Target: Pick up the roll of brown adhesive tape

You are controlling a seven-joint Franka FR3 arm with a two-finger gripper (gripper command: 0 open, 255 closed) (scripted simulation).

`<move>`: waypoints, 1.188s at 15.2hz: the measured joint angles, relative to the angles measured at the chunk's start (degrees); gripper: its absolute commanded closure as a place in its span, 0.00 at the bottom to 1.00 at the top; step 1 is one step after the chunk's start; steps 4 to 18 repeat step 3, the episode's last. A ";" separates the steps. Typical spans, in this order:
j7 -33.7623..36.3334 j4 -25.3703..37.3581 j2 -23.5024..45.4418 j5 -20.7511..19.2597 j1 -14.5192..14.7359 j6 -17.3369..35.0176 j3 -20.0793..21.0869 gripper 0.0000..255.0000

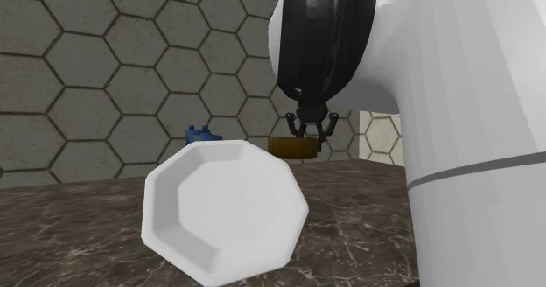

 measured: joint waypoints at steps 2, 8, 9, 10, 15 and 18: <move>0.15 4.74 1.83 -0.28 0.35 -2.92 0.00 1.00; 0.28 6.38 2.50 -0.37 0.53 -3.89 0.01 1.00; 0.28 6.38 2.50 -0.37 0.53 -3.89 0.01 1.00; 0.28 6.38 2.50 -0.37 0.53 -3.89 0.01 1.00; 0.28 6.38 2.50 -0.37 0.53 -3.89 0.01 1.00; 0.28 6.38 2.50 -0.37 0.53 -3.89 0.01 1.00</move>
